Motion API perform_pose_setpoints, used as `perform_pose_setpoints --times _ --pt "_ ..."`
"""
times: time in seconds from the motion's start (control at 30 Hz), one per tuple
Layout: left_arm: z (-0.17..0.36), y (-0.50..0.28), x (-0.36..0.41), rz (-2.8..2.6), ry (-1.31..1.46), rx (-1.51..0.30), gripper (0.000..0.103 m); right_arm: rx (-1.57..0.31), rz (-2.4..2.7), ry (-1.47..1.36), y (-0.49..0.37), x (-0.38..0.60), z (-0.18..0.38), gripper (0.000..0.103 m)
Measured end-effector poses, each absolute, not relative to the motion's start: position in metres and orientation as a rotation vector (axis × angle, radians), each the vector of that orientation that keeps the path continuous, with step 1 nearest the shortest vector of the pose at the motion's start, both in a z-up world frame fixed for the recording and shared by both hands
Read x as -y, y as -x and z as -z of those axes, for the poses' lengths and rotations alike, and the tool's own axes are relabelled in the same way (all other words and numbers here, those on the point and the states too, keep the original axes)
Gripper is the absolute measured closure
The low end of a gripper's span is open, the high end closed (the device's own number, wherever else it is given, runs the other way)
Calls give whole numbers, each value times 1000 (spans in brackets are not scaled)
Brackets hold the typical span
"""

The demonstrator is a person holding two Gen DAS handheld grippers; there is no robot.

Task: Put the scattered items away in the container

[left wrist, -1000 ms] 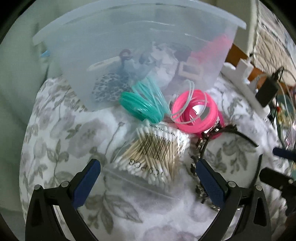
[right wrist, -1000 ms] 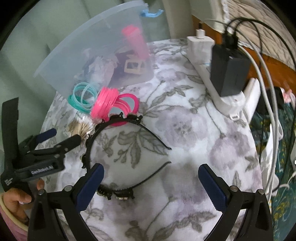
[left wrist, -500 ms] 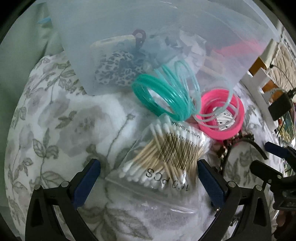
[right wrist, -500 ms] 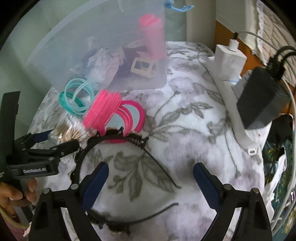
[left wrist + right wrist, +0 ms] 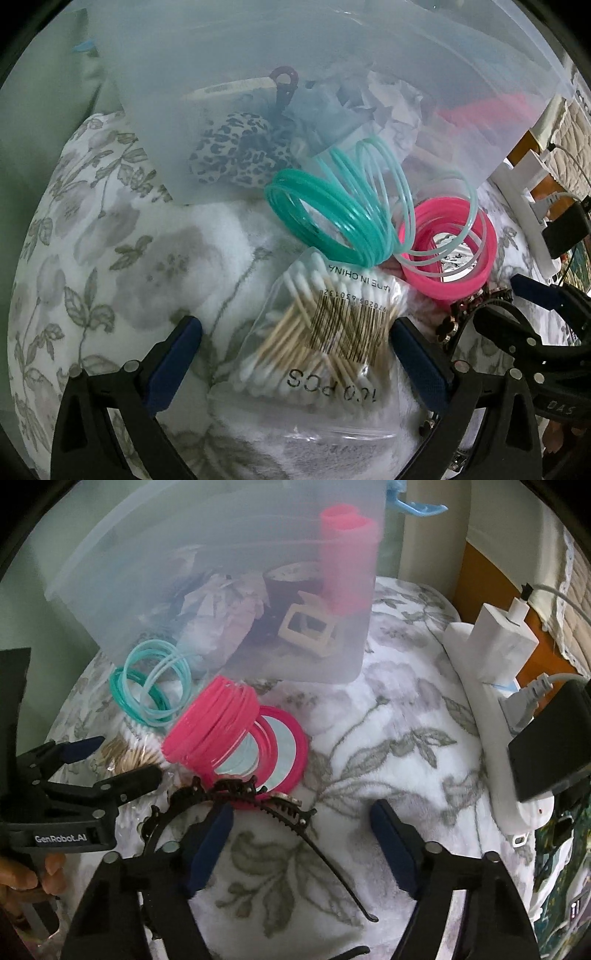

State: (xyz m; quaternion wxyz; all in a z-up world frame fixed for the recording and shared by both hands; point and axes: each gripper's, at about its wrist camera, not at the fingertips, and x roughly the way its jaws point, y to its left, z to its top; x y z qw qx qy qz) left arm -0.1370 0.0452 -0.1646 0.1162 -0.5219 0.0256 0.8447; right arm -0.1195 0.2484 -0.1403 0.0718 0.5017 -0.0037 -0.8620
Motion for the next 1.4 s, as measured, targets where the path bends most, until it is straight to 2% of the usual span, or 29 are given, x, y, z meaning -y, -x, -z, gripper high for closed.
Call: perform_pose_setpoints --times 0.03,0.13,0.2,0.27,0.33,0.5,0.67,0.77,1.03,1.4 --pt "164 136 -44 -2481 1527 -69 4 5 2597 -1503 119 -248 140 29" --pt "162 133 -40 -2506 1525 -44 9 -10 2610 -1485 116 -248 139 41" --pt "161 132 -37 -2513 1526 -30 11 -14 2612 -1475 114 -248 138 55" --pt "161 131 -35 -2516 1535 -20 12 -5 2612 -1471 113 -250 137 63" --pt "160 129 -33 -2520 1540 -13 13 12 2610 -1468 112 -251 137 67" --pt "158 125 -25 -2531 1538 16 20 88 2621 -1449 100 -258 132 71" --pt "154 118 -11 -2550 1530 72 38 151 2639 -1461 88 -266 129 74" --pt "154 116 -7 -2550 1528 119 43 189 2647 -1454 82 -270 125 76" --pt "158 123 -23 -2547 1532 174 45 225 2625 -1485 78 -275 126 78" --pt "152 108 -29 -2542 1540 175 45 93 2622 -1511 80 -265 133 75"
